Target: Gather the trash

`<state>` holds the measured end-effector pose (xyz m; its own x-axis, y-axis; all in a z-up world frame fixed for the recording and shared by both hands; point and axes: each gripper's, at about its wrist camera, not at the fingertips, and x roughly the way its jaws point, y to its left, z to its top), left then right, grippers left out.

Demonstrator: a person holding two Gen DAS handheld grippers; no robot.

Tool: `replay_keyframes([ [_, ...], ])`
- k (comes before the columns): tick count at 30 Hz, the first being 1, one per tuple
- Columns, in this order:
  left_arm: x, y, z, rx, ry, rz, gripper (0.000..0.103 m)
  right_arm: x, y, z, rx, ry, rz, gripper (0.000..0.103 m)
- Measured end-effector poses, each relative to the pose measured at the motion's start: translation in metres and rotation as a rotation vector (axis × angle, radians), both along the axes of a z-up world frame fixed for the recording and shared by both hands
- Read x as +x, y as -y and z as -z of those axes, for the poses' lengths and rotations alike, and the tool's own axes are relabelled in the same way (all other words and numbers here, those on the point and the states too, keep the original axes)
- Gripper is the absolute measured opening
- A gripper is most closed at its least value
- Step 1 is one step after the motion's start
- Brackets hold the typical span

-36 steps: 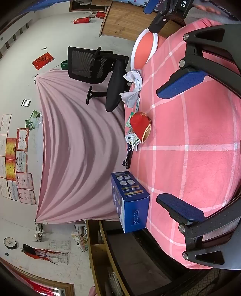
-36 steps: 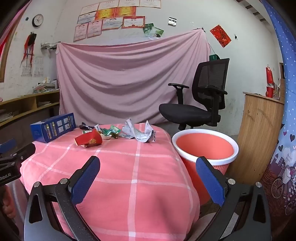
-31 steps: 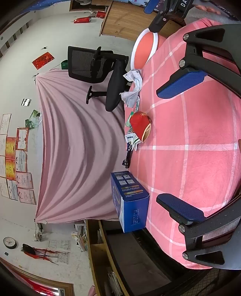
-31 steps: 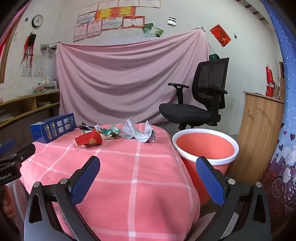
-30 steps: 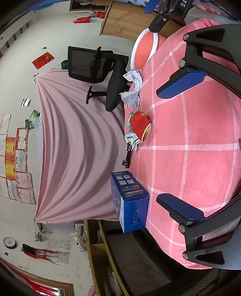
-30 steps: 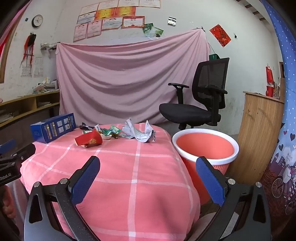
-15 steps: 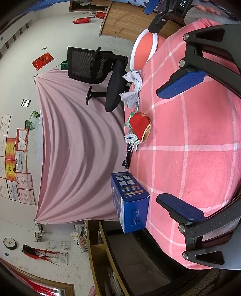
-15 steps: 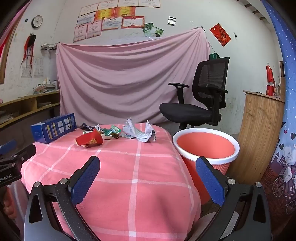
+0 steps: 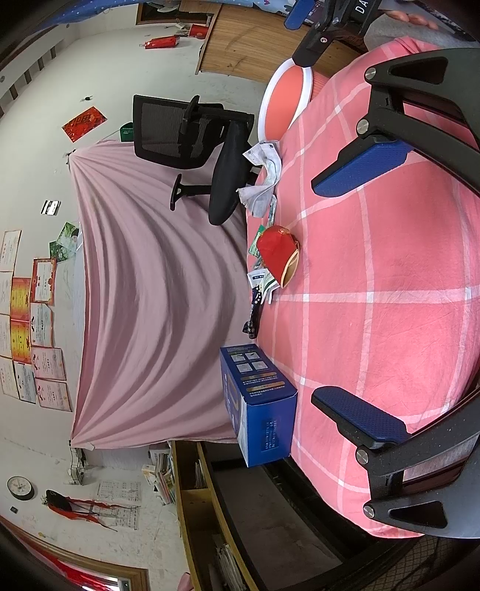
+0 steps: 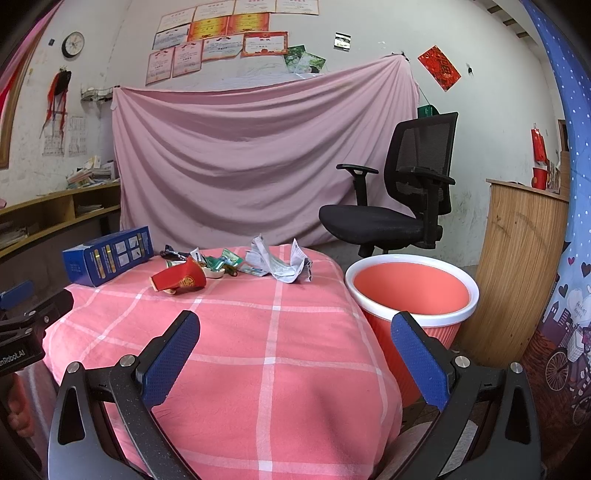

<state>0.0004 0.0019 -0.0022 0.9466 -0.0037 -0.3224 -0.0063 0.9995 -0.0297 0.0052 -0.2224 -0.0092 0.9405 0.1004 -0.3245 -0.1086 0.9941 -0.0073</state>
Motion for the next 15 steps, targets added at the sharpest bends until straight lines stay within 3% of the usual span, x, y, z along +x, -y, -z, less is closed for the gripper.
replay_keyframes([
  [15, 0.0002, 0.0008, -0.0004, 0.001, -0.001, -0.001, 0.100, 0.0001, 0.0005, 0.0002, 0.005, -0.002, 0.000, 0.103],
])
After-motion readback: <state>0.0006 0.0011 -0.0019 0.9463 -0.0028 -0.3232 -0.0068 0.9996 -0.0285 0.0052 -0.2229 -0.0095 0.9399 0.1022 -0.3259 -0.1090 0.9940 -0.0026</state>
